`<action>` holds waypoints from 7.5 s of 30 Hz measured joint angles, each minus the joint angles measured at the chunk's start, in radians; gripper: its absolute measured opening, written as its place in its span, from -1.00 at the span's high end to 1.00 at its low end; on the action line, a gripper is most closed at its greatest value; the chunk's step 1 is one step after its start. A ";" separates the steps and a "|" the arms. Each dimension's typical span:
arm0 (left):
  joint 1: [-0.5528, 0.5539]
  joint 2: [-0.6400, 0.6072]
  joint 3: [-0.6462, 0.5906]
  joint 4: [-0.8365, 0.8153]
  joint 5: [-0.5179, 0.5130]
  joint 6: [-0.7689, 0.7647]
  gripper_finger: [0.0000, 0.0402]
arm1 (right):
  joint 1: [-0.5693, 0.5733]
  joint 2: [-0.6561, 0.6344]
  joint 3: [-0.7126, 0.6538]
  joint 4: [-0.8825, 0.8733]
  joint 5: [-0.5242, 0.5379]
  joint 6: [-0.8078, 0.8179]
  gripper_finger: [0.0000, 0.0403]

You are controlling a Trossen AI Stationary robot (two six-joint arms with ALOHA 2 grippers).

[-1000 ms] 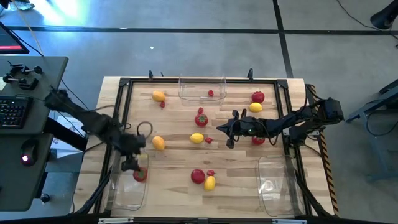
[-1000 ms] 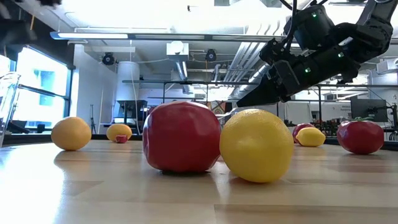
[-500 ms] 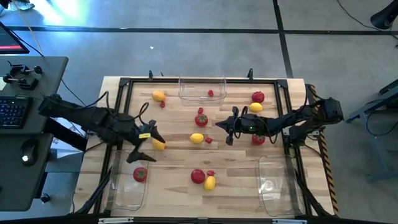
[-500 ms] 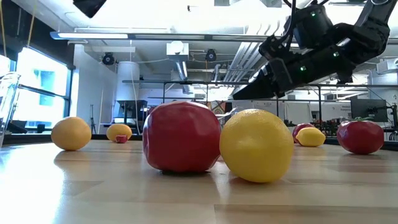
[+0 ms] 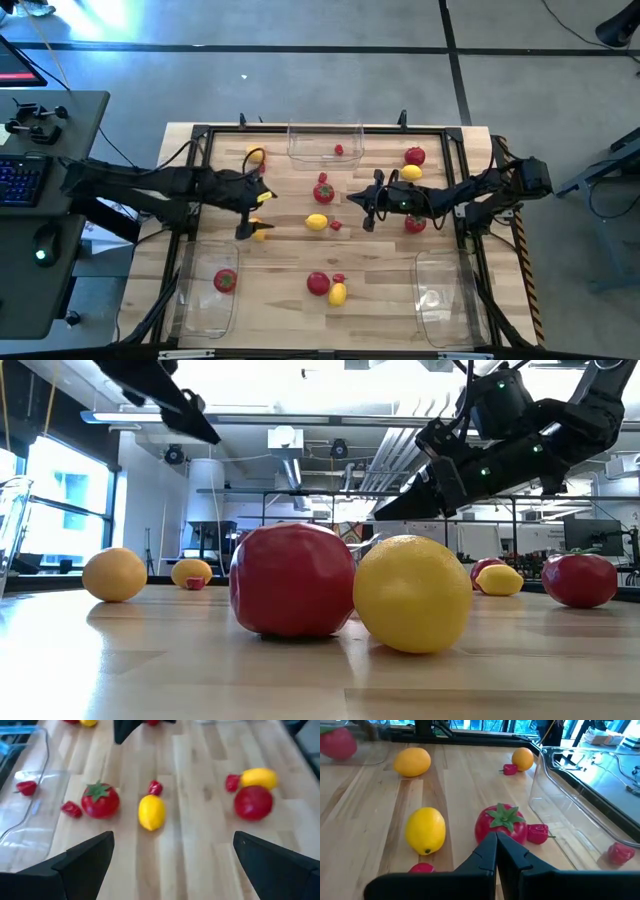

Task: Sort produce into baskets
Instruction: Put the yellow lemon into the bottom right transparent bin

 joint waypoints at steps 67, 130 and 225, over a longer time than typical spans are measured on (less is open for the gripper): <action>0.629 0.626 0.438 -0.617 -0.152 0.503 0.69 | -0.086 0.000 0.000 0.092 0.003 -0.139 1.00; 0.727 0.865 0.525 -0.518 -0.405 0.487 0.30 | -0.086 0.000 0.000 0.063 -0.038 -0.112 1.00; 1.034 0.971 0.821 -0.811 -0.143 0.177 0.17 | -0.086 0.000 0.000 0.036 -0.038 -0.120 1.00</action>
